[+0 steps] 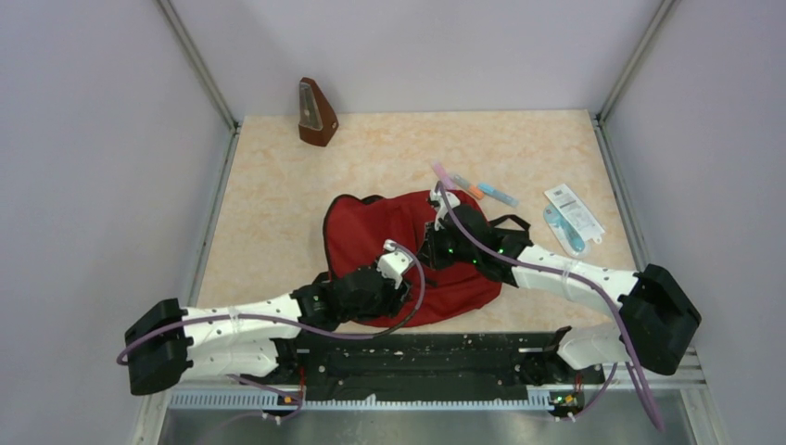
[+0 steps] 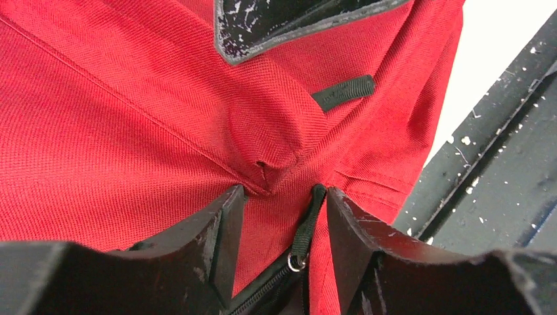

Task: Pack the student bag
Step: Adjust the student bag at the center of the board.

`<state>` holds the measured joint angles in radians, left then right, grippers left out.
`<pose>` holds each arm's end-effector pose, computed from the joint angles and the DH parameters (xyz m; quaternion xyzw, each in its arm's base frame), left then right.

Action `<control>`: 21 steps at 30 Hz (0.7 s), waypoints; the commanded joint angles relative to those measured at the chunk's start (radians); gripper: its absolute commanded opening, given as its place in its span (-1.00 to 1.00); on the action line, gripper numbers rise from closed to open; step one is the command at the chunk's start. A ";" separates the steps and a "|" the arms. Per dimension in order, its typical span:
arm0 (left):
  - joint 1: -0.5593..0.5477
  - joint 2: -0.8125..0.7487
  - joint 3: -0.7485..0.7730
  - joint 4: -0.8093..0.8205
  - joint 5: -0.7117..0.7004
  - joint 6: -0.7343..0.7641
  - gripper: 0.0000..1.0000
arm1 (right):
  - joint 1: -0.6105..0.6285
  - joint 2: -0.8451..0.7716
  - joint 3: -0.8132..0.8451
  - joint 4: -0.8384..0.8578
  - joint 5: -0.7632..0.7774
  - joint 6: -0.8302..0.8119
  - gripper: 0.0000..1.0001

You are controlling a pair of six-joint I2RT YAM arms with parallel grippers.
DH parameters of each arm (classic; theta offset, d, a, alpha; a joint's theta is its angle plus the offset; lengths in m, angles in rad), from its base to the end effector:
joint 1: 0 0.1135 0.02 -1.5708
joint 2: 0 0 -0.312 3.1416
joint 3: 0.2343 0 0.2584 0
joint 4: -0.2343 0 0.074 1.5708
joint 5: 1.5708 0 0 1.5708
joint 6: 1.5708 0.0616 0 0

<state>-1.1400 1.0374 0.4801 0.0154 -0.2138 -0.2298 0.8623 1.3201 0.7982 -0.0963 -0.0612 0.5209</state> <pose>0.1043 -0.1957 0.2309 0.3333 0.8006 -0.2376 0.4377 0.1929 0.2309 0.2639 -0.1647 0.8730 0.3132 0.3356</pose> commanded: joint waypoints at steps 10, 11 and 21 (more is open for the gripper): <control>-0.078 0.115 0.015 0.118 -0.078 0.033 0.01 | 0.009 0.036 0.028 0.045 0.008 0.009 -1.00; -0.081 0.117 0.013 0.116 -0.086 0.028 0.01 | 0.010 0.037 0.027 0.047 0.006 0.010 -1.00; -0.144 0.128 0.015 0.121 -0.122 -0.002 -0.15 | 0.009 0.047 0.024 0.033 0.037 0.019 -1.00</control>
<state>-1.2423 1.1549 0.4801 0.0769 -0.3481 -0.2092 0.8623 1.3537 0.7982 -0.0898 -0.0650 0.5297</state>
